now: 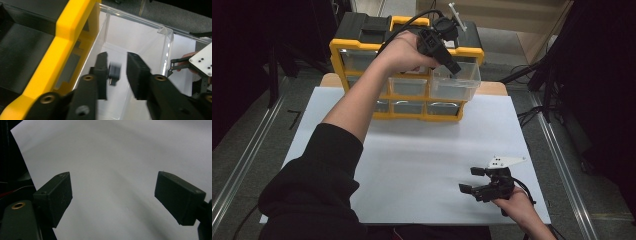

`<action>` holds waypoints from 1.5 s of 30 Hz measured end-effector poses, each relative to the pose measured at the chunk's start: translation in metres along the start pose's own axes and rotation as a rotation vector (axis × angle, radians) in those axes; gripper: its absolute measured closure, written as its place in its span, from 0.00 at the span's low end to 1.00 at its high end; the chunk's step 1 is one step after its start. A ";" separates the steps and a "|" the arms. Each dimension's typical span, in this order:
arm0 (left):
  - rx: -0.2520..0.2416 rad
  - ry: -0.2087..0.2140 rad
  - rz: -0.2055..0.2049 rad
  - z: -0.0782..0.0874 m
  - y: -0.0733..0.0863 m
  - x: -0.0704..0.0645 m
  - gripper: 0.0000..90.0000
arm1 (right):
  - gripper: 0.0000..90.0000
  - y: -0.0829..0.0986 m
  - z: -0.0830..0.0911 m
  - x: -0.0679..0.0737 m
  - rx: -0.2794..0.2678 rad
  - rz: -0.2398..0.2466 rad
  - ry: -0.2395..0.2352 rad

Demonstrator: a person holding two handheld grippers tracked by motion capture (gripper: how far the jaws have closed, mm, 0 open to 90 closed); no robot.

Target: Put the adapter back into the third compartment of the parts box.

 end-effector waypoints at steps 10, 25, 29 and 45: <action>-0.043 0.003 0.046 0.025 0.003 0.002 0.52 | 0.14 0.002 0.002 -0.003 -0.003 -0.003 -0.004; -0.080 0.012 0.075 0.069 0.037 0.009 0.41 | 0.14 0.002 0.002 -0.001 -0.005 -0.003 -0.004; -0.093 0.011 0.096 0.079 0.050 0.014 0.41 | 0.14 0.002 0.001 -0.001 0.000 -0.008 0.000; -0.114 0.037 0.154 0.083 0.108 0.021 0.36 | 0.14 0.000 -0.002 -0.003 0.004 -0.017 0.012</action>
Point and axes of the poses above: each handheld gripper's, and its own axes: z roughly backward along the jaws, y roughly out of its underside, x roughly to its left, the point moved 3 cm from there along -z, roughly forward along the jaws, and after that the axes turned 8 degrees about -y, right-handed, at the moved point
